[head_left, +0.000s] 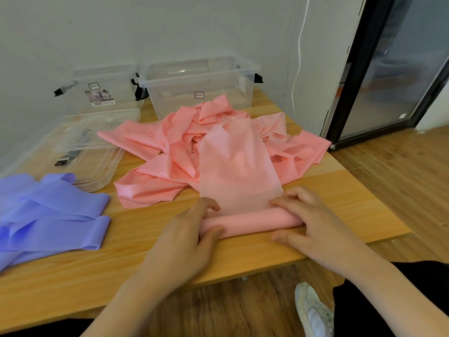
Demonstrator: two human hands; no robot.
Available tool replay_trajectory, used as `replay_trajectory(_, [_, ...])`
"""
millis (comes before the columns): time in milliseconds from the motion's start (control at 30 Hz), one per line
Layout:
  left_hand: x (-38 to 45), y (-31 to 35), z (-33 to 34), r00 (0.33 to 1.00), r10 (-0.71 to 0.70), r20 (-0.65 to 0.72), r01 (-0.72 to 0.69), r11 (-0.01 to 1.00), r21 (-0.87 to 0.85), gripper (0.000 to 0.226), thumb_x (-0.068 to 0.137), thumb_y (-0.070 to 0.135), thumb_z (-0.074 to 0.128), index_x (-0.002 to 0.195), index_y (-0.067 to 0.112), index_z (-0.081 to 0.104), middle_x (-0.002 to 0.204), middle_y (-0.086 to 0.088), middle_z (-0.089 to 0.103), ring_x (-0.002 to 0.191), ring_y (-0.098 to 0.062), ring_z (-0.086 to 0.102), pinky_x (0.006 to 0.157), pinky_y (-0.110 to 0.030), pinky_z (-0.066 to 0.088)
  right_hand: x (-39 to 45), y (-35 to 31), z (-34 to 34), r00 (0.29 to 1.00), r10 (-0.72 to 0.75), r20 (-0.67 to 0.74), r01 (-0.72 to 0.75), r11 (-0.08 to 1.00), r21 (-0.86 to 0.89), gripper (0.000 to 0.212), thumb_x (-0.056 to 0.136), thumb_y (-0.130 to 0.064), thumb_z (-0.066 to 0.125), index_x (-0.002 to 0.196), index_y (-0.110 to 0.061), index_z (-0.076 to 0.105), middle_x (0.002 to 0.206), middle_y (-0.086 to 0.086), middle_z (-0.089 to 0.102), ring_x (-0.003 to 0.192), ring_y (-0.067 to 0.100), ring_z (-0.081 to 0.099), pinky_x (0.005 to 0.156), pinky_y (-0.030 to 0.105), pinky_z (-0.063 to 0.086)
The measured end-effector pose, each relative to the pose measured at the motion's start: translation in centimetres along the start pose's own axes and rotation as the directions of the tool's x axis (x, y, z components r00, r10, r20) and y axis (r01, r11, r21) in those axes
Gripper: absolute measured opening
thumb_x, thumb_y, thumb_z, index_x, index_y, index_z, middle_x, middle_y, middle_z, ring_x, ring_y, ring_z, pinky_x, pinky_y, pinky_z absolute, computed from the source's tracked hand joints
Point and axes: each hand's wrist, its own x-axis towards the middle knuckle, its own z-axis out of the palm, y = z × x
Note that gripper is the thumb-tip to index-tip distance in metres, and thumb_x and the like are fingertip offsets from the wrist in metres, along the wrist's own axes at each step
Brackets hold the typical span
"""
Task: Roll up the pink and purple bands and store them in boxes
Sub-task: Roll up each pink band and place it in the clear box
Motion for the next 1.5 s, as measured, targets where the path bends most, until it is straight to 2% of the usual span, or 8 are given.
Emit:
replay_trajectory(300, [0.1,-0.1,-0.1,0.997,0.056,0.044,-0.057,0.997,0.043,0.027,0.083,0.039,0.048,0.104,0.025,0.059,0.092,0.011,0.061,0.086,-0.004,0.052,0.074,-0.001,0.032,0.0,0.2,-0.1,0.993,-0.056,-0.105,0.055,0.998,-0.012,0.005,0.086,-0.04,0.054,0.089,-0.043,0.054,0.092,-0.024,0.048,0.094,-0.003,0.04,0.082,0.018,0.032])
replay_trajectory(400, [-0.1,-0.2,0.0,1.0,0.019,0.014,-0.019,1.0,0.001,0.016,0.088,0.034,0.05,0.104,0.033,0.049,0.095,0.011,0.059,0.086,-0.006,0.053,0.073,-0.002,0.033,-0.1,0.2,0.0,0.996,-0.091,-0.001,0.091,0.994,-0.064,0.029,0.076,-0.049,0.062,0.101,-0.046,0.048,0.104,-0.029,0.042,0.105,-0.006,0.034,0.088,0.017,0.028])
replay_trajectory(567, [0.1,-0.7,-0.1,0.99,0.127,0.069,-0.133,0.988,0.085,0.024,0.078,0.042,0.051,0.096,0.028,0.057,0.088,0.018,0.054,0.081,0.002,0.045,0.076,-0.007,0.032,-0.1,-0.1,-0.4,0.997,-0.054,-0.059,0.059,0.996,0.074,0.015,0.087,-0.03,0.055,0.086,-0.043,0.048,0.09,-0.022,0.055,0.089,-0.003,0.05,0.072,0.011,0.035])
replay_trajectory(733, [0.1,-0.5,-0.1,0.996,0.089,0.031,-0.09,0.995,0.029,0.03,0.084,0.039,0.038,0.095,0.023,0.06,0.087,0.01,0.062,0.08,-0.002,0.05,0.074,0.0,0.031,-0.2,0.3,-0.2,0.989,-0.142,0.044,0.142,0.99,-0.002,0.026,0.073,-0.061,0.048,0.096,-0.049,0.05,0.101,-0.028,0.045,0.103,-0.005,0.041,0.086,0.014,0.031])
replay_trajectory(900, [0.1,-0.3,-0.2,0.988,0.14,0.061,-0.143,0.988,0.048,0.021,0.079,0.038,0.052,0.093,0.023,0.056,0.085,0.015,0.053,0.077,0.006,0.041,0.075,0.003,0.029,-0.2,-0.1,-0.3,0.994,-0.051,-0.093,0.062,0.991,0.122,0.01,0.088,-0.031,0.056,0.087,-0.04,0.052,0.091,-0.023,0.057,0.089,-0.003,0.052,0.07,0.012,0.035])
replay_trajectory(1033, [0.1,-0.2,-0.1,0.998,0.053,0.02,-0.053,0.999,0.007,0.019,0.085,0.033,0.046,0.094,0.021,0.058,0.079,0.01,0.059,0.077,-0.004,0.049,0.067,-0.003,0.034,-0.1,0.2,-0.2,0.992,-0.128,0.012,0.127,0.991,0.04,0.026,0.07,-0.059,0.053,0.093,-0.049,0.05,0.101,-0.028,0.048,0.1,-0.005,0.044,0.084,0.016,0.033])
replay_trajectory(1200, [0.1,-0.9,0.0,0.99,0.134,0.049,-0.14,0.981,0.133,0.031,0.081,0.049,0.045,0.089,0.023,0.061,0.085,0.01,0.055,0.08,-0.008,0.049,0.071,-0.022,0.039,-0.1,0.2,-0.4,0.994,-0.091,-0.052,0.096,0.989,0.108,0.015,0.084,-0.028,0.063,0.093,-0.039,0.059,0.091,-0.024,0.058,0.092,-0.003,0.052,0.076,0.019,0.037])
replay_trajectory(1500, [0.2,-0.7,-0.1,0.995,0.008,-0.096,-0.01,1.0,-0.019,0.023,0.083,0.044,0.048,0.088,0.027,0.063,0.088,0.017,0.057,0.085,0.003,0.05,0.074,-0.003,0.033,-0.1,0.9,-0.8,0.993,-0.115,-0.003,0.114,0.983,0.147,0.012,0.079,-0.034,0.061,0.09,-0.036,0.063,0.094,-0.023,0.058,0.091,-0.001,0.053,0.074,0.009,0.035])
